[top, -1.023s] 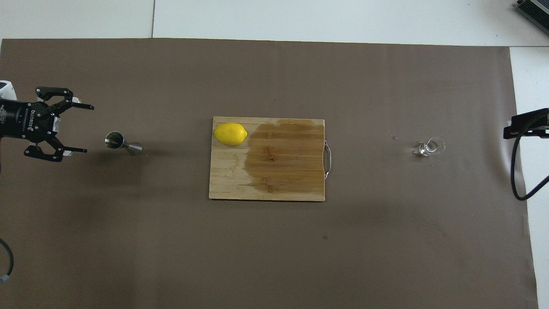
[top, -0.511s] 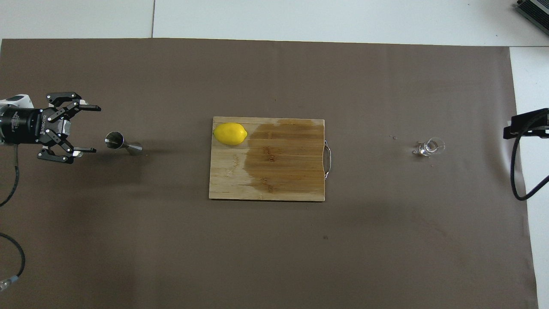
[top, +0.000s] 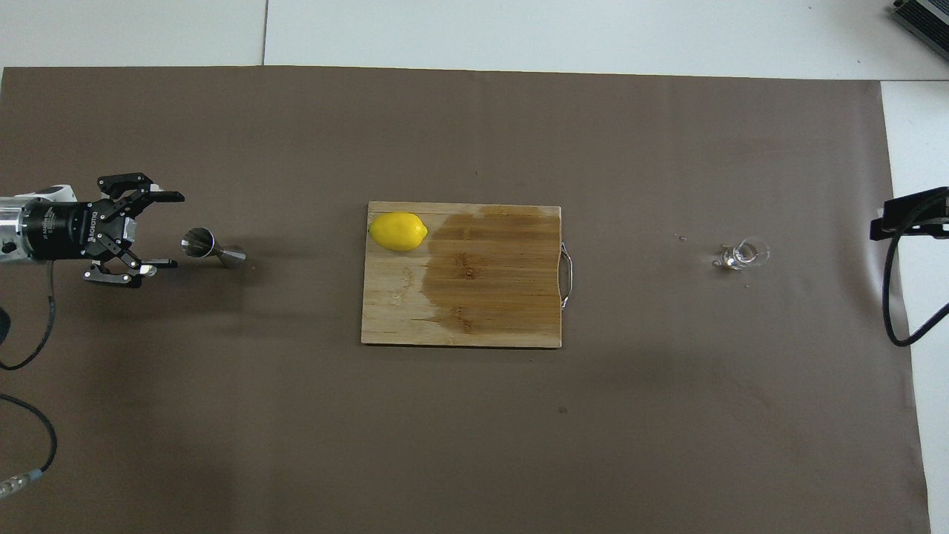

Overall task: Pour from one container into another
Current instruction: 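Advance the open left gripper around the metal jigger cup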

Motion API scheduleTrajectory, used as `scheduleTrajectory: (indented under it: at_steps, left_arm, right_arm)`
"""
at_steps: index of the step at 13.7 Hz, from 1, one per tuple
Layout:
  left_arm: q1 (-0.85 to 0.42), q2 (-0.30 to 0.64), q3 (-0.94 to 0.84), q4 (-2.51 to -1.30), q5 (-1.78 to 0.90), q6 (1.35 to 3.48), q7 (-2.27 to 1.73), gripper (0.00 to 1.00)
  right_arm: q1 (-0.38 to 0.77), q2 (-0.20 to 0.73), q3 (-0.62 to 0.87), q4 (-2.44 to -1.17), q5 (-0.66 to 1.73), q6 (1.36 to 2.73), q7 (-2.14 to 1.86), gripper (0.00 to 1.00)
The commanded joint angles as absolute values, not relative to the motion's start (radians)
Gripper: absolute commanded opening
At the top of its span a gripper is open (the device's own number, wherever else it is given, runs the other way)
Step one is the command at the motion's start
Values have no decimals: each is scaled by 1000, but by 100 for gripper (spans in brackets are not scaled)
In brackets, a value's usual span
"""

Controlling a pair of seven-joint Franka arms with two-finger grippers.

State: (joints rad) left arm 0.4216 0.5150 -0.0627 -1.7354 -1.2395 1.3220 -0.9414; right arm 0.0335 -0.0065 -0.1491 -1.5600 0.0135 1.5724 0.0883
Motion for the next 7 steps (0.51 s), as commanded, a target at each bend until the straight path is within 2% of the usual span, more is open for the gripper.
scheduleTrajectory:
  at_steps: [1,7]
  left_arm:
    - [440,566,-71,-1733,-1262,1330,-921,100]
    - [453,624,-75,-1724,-1264,1331,-919,100]
  right_arm:
    - [28,-31,-144,-1586,31,1575,83,100]
    - [28,-31,-144,-1586,31,1575,83,100]
